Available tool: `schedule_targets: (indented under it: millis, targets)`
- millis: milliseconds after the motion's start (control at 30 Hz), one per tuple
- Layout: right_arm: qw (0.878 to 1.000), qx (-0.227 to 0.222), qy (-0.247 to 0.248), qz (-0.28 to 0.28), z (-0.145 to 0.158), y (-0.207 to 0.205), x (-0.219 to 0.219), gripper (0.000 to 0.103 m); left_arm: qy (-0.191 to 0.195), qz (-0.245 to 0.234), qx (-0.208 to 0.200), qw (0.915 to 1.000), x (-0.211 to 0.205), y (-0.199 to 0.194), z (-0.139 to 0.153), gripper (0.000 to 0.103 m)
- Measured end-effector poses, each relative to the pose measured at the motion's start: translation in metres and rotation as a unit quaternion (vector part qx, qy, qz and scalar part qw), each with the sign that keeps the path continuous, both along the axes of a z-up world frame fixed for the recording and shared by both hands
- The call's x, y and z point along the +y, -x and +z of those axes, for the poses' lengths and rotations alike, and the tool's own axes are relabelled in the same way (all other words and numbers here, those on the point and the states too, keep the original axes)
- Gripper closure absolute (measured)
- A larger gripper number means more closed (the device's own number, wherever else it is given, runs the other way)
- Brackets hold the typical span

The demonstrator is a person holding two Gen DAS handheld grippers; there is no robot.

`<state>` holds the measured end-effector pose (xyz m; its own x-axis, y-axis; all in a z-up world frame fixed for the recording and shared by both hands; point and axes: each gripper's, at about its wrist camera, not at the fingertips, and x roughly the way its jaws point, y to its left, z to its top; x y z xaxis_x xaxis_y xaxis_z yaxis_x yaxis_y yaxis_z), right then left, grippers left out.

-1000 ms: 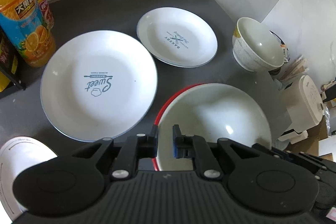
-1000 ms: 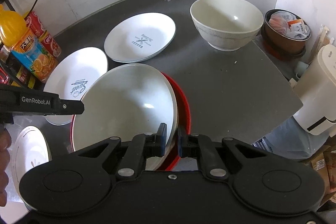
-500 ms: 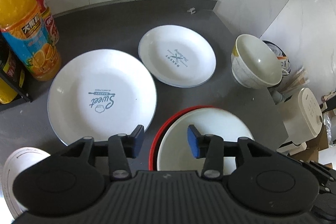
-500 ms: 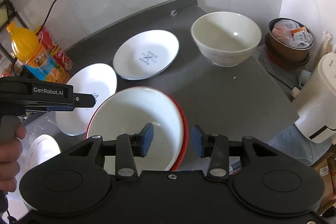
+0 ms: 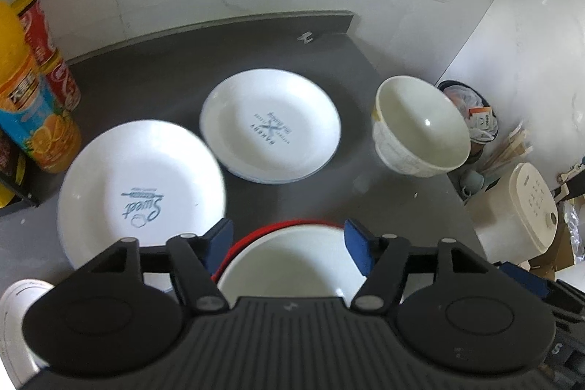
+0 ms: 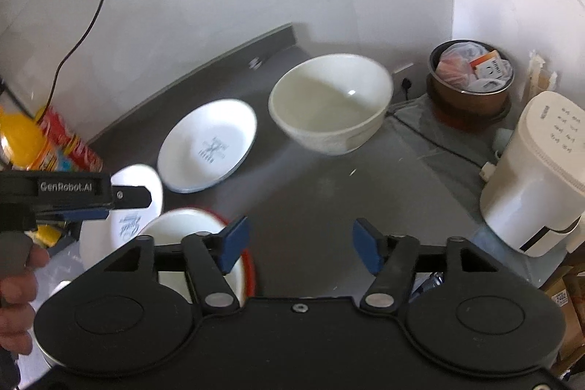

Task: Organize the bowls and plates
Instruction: 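Open the right tool and move it to the smaller white bowl, then grasp the smaller white bowl rim with the right tool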

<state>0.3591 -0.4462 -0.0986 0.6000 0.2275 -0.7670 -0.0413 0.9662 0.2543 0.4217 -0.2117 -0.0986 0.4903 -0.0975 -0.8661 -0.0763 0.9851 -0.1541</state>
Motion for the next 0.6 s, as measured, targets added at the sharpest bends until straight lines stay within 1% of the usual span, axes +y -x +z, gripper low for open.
schedule_targets:
  millis: [67,133,167,233,367,400,433,500,600]
  targets:
    - [1.0,-0.005,-0.006,-0.008,0.0,-0.004,-0.01,0.032,-0.001,0.003,-0.001,1.0,-0.006,-0.006,0.0,0.033]
    - [1.0,-0.012,-0.013,-0.013,0.001,-0.01,-0.021,0.023,-0.003,0.006,-0.002,1.0,-0.014,-0.012,0.0,0.031]
    - [1.0,-0.016,-0.016,-0.015,0.001,-0.013,-0.027,0.021,-0.004,0.007,-0.005,1.0,-0.018,-0.015,0.0,0.031]
    - [0.999,-0.019,-0.021,-0.019,0.0,-0.021,-0.038,0.014,-0.003,0.008,-0.009,0.9999,-0.025,-0.021,0.0,0.028]
    - [0.999,-0.025,-0.031,-0.02,-0.003,-0.037,-0.055,0.012,-0.002,0.012,-0.012,0.9999,-0.041,-0.035,-0.001,0.024]
    - [0.999,-0.025,-0.034,-0.021,-0.004,-0.04,-0.058,0.01,-0.002,0.014,-0.013,0.9998,-0.045,-0.038,-0.001,0.022]
    - [0.999,-0.025,-0.038,-0.022,-0.005,-0.044,-0.062,0.005,-0.002,0.015,-0.014,0.9998,-0.049,-0.041,-0.002,0.02]
    - [0.998,-0.027,-0.042,-0.025,-0.008,-0.05,-0.067,0.001,-0.003,0.021,-0.014,0.9997,-0.056,-0.048,-0.004,0.016]
    - [0.998,-0.029,-0.052,-0.032,-0.012,-0.061,-0.077,0.001,-0.013,0.027,-0.019,0.9994,-0.066,-0.058,-0.008,0.013]
